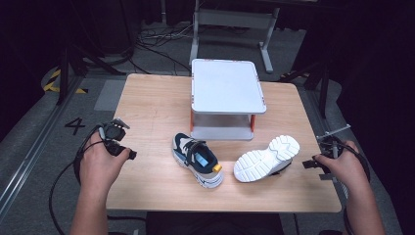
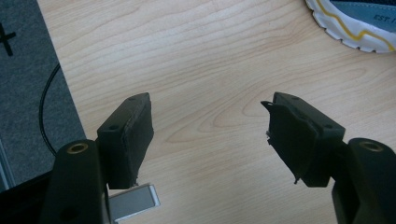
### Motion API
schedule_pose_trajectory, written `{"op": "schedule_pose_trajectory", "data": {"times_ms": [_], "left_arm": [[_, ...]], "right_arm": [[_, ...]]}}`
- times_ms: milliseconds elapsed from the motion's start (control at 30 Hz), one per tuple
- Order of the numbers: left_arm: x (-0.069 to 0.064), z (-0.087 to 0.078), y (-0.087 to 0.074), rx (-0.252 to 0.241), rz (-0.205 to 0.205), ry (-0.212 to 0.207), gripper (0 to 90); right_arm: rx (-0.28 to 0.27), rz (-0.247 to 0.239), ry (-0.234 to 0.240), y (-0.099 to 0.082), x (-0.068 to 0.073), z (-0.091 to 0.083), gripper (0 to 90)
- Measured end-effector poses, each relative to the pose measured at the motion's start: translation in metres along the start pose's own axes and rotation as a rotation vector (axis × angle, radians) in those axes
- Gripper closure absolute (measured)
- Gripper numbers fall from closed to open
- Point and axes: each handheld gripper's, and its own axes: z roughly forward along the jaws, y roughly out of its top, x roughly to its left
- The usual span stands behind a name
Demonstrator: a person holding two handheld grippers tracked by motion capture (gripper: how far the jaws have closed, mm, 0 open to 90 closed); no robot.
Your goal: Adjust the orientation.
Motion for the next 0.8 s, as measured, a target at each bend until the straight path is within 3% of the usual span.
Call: {"op": "schedule_pose_trajectory", "data": {"times_ms": [167,367,467,633,800], "left_arm": [[0.0,-0.002,-0.002,0.001,-0.019,-0.023,33.6],[0.0,0.0,-0.002,0.024,-0.011,-0.016,33.2],[-0.001,0.0,-0.001,0.02,-0.008,-0.007,30.8],[-0.005,0.0,0.002,0.017,0.018,-0.031,29.7],[-0.012,-0.003,0.005,0.006,0.024,-0.011,32.7]], "right_arm": [[0.012,0.0,-0.01,0.001,0.0,0.001,36.0],[0.024,-0.01,-0.036,-0.002,-0.002,0.007,24.4],[0.02,-0.043,-0.055,-0.003,-0.002,0.008,26.5],[-0.006,-0.046,-0.072,-0.003,0.0,0.006,35.3],[-0.034,-0.046,-0.04,-0.003,0.002,0.004,41.2]]}}
